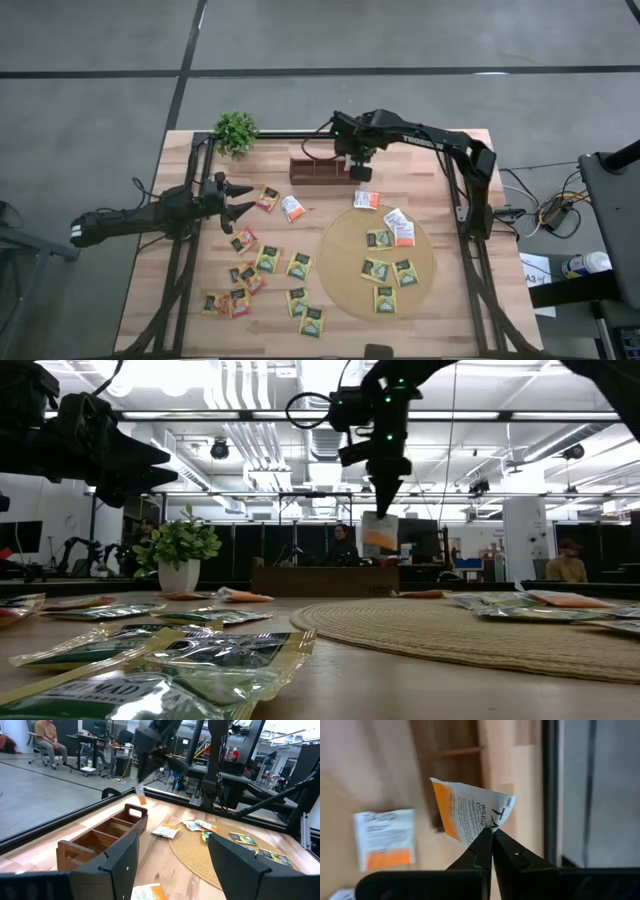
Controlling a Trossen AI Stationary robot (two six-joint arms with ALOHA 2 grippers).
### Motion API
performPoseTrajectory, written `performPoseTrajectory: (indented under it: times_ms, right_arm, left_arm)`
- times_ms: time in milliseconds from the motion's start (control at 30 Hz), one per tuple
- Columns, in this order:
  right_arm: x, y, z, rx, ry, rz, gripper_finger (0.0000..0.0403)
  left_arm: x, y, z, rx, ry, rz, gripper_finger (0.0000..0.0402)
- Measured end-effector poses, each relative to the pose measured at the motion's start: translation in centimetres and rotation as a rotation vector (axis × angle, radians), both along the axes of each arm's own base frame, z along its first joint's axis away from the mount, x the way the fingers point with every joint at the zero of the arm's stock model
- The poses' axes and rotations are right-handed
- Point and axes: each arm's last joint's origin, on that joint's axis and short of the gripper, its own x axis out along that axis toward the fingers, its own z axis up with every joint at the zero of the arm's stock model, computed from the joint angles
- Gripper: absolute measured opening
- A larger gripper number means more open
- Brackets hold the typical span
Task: Pick & Place Tea
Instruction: Put the white tea bag into the right section of the wooden organizer
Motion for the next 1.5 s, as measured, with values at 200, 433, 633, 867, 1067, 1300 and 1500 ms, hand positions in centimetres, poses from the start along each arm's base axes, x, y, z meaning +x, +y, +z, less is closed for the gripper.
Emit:
performPoseTrajectory:
  times_ms: [200,433,633,867,1067,1300,1500]
  right_arm:
    - [1.6,-1.3,-0.5,-0.042,0.023,0.045,0.0008]
    - [3.2,-2.1,-1.7,-0.083,0.062,0.069,0.0008]
    - [3.3,-2.3,-2.8,-0.068,0.094,0.07,0.0008]
    - [3.2,-2.5,-3.4,-0.066,0.1,0.071,0.0008]
    - [3.3,-2.6,-4.1,-0.086,0.086,0.059,0.0008]
    - [3.5,-2.8,-4.6,-0.098,0.089,0.058,0.0008]
    - [3.8,-2.9,-5.4,-0.095,0.094,0.058,0.0008]
  left_arm:
    - [0.0,0.0,0.0,0.0,0.0,0.0,0.0233]
    - [0.0,0.0,0.0,0.0,0.0,0.0,0.0233]
    - [0.0,0.0,0.0,0.0,0.0,0.0,0.0233]
    - [0.0,0.0,0.0,0.0,0.0,0.0,0.0233]
    - [0.0,0.0,0.0,0.0,0.0,0.0,0.0233]
    - [0.0,0.0,0.0,0.0,0.0,0.0,0.0233]
    - [0.0,0.0,0.0,0.0,0.0,0.0,0.0233]
